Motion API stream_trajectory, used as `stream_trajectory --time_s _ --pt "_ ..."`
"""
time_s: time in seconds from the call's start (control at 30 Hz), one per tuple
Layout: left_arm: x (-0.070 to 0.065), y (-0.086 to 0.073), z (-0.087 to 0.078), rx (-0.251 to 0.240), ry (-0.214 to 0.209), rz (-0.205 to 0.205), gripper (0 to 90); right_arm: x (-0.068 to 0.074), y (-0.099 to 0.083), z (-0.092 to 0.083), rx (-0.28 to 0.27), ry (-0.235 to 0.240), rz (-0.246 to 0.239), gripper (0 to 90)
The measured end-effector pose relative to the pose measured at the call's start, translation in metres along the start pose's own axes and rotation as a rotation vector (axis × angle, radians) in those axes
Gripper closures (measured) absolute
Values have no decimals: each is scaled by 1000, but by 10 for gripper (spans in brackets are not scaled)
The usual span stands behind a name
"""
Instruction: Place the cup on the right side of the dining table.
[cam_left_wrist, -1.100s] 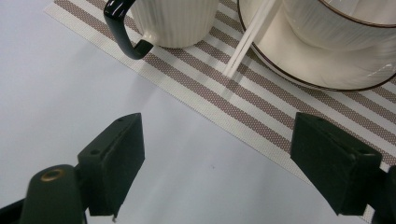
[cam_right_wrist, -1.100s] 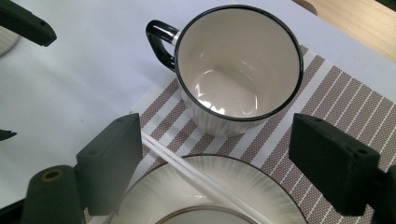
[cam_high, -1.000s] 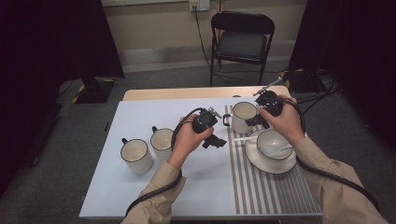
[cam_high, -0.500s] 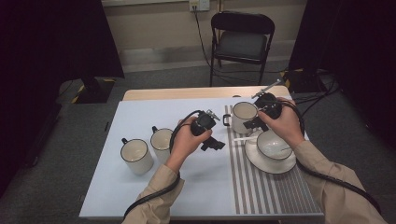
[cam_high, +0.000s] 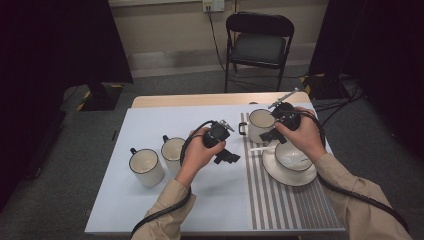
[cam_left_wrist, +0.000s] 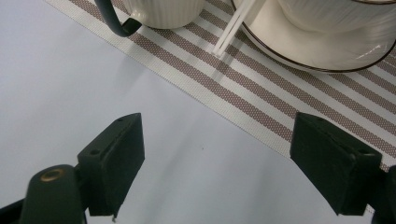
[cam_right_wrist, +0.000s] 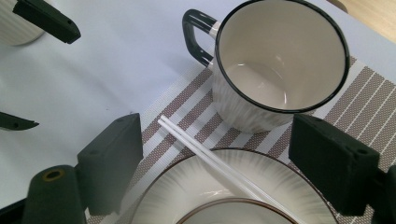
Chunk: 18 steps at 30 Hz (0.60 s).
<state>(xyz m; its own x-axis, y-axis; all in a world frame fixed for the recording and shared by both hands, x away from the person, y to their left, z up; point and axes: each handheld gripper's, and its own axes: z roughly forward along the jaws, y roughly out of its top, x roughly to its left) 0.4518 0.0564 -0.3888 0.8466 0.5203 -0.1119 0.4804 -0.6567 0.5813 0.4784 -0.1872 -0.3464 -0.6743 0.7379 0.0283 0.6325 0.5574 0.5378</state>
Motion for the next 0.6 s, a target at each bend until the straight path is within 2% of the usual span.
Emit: stream_trajectory --time_s 0.6 --pt "-5 -13 -4 1 -10 7 180 12 -7 6 11 27 -35 169"
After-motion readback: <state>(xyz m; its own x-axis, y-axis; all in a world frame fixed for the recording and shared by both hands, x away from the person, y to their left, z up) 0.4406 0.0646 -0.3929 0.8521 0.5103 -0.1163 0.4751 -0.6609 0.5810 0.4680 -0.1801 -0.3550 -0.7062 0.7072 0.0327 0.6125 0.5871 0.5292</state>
